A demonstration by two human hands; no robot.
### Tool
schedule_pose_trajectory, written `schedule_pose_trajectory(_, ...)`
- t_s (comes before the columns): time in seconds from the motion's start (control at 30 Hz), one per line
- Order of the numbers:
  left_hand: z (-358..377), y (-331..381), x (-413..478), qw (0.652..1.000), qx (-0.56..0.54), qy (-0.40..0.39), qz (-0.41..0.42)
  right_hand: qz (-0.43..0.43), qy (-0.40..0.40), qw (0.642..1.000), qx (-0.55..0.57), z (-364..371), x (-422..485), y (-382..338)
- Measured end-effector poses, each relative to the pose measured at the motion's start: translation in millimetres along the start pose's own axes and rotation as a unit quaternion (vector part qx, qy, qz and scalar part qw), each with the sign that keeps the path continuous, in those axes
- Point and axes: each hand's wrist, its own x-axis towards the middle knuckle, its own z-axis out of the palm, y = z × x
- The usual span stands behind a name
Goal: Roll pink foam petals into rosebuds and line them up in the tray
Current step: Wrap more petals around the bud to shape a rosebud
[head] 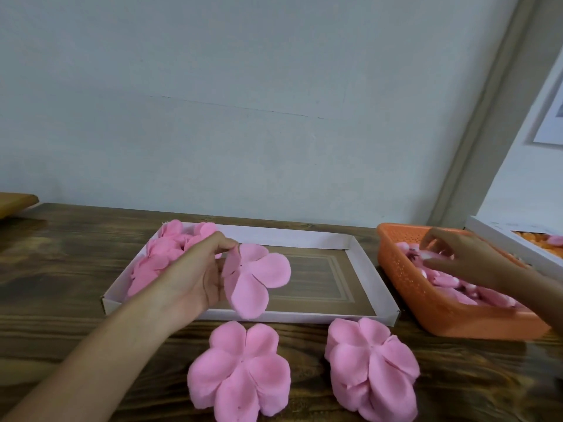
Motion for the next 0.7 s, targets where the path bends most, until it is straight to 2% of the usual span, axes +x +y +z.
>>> schedule_pose_trajectory(0.1,6,-4,0,1.000,-0.007,0.007,-0.001,0.024,0.078,0.987,0.139,-1,-8,-18)
schedule_pose_trajectory(0.23,9,-8,2,0.999,-0.033,-0.008,-0.008,0.011,0.162,0.913,0.374,-17,-23,-77)
schedule_pose_trajectory(0.3,10,-12,5,1.000,-0.029,0.001,0.000,-0.024,0.156,0.877,0.455,-24,-34,-114)
schedule_pose_trajectory(0.47,13,-18,4,0.999,0.021,0.028,0.020,-0.094,0.069,0.798,0.591,-20,-50,-198)
schedule_pose_trajectory(0.5,14,-19,4,0.998,0.027,0.041,0.025,-0.103,0.055,0.795,0.596,-15,-49,-211)
schedule_pose_trajectory(0.7,19,-25,5,0.984,0.026,0.163,0.068,-0.160,0.017,0.827,0.539,25,-38,-257)
